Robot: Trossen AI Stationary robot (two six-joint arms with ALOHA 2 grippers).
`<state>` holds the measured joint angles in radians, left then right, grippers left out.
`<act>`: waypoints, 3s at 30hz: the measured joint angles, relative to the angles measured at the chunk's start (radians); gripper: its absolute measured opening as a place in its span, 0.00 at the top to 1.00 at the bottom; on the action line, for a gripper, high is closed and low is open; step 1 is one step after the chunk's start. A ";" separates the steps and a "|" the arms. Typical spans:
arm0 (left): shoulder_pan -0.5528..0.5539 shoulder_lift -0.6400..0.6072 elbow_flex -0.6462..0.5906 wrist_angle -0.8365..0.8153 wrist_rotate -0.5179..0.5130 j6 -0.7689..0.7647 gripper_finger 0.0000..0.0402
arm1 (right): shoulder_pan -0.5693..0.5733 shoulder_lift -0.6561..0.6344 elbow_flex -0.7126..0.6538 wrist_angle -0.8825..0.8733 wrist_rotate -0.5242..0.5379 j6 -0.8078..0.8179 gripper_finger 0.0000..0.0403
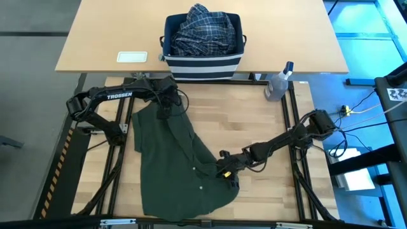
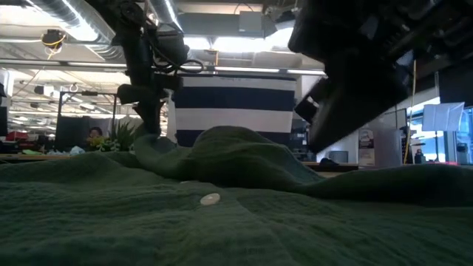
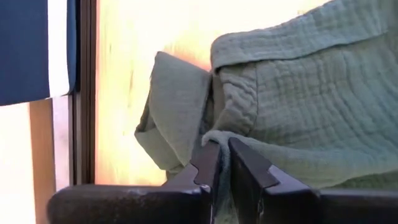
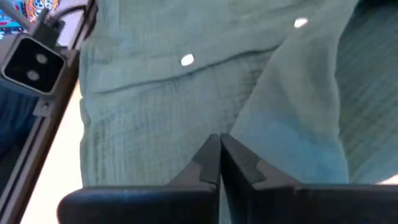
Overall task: Fold Laundry from Bin
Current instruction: Fold the green polo shirt
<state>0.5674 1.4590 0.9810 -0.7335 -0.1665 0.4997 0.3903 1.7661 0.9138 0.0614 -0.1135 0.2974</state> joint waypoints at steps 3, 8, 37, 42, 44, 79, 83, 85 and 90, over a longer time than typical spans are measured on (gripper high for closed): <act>0.000 0.000 0.000 0.000 0.000 -0.023 0.93 | 0.002 0.005 0.000 -0.008 -0.002 0.004 0.96; 0.000 0.000 0.000 0.019 0.000 -0.050 0.93 | 0.002 0.063 0.000 -0.009 -0.019 0.015 0.99; 0.000 0.000 0.000 0.158 -0.050 -0.079 0.87 | -0.007 0.112 0.012 -0.281 0.000 0.242 1.00; -0.024 0.000 0.040 -0.017 -0.003 -0.083 0.83 | -0.006 0.091 0.010 -0.294 -0.007 0.248 1.00; -0.060 -0.006 0.069 -0.081 -0.002 -0.101 0.82 | -0.006 0.076 0.006 -0.309 0.003 0.245 1.00; -0.516 0.042 0.015 -0.122 0.021 -0.442 0.82 | -0.033 -0.175 0.039 -1.089 0.332 0.451 1.00; -0.524 0.077 -0.039 -0.119 0.034 -0.455 0.82 | -0.022 -0.188 0.039 -1.010 0.313 0.449 1.00; -0.529 0.078 -0.063 -0.117 0.033 -0.472 0.82 | -0.003 -0.190 0.040 -0.934 0.291 0.433 1.00; -0.530 0.078 -0.106 -0.118 0.031 -0.521 0.82 | 0.061 -0.175 0.040 -0.767 0.220 0.429 1.00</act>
<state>0.0376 1.5372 0.8752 -0.8510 -0.1352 -0.0209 0.4511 1.5910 0.9535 -0.7055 0.1060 0.7262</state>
